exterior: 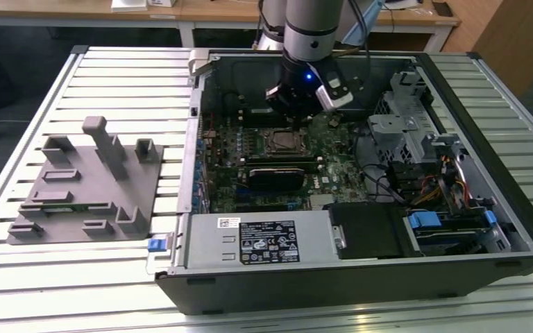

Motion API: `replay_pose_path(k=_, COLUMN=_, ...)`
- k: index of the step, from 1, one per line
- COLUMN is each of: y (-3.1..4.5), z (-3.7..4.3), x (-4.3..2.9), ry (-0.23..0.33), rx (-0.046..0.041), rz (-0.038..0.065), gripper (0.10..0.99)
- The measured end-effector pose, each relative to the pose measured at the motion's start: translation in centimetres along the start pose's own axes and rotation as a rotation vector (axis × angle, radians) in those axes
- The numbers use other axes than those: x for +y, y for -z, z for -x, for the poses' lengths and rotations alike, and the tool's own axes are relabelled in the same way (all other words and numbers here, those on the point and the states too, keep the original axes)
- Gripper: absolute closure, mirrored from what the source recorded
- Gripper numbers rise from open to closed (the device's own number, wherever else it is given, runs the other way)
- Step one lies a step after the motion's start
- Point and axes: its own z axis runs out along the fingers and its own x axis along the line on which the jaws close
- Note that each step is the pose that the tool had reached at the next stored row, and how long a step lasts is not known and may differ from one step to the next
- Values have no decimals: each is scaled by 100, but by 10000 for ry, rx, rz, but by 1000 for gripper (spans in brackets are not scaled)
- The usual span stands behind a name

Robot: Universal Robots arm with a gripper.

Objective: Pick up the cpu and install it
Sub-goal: 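Install the second cpu locking lever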

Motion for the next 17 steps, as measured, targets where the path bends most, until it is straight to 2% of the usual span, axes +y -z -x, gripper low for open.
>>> replay_pose_path(k=3, y=41, z=1, x=2, ry=-1, rx=7, rz=0, gripper=965)
replay_pose_path(k=7, y=46, z=1, x=-25, ry=0, rx=8, rz=0, gripper=965)
replay_pose_path(k=15, y=55, z=3, x=-195, ry=1, rx=9, rz=-1, gripper=965)
replay_pose_path(k=17, y=56, z=3, x=-235, ry=-2, rx=50, rz=1, gripper=965)
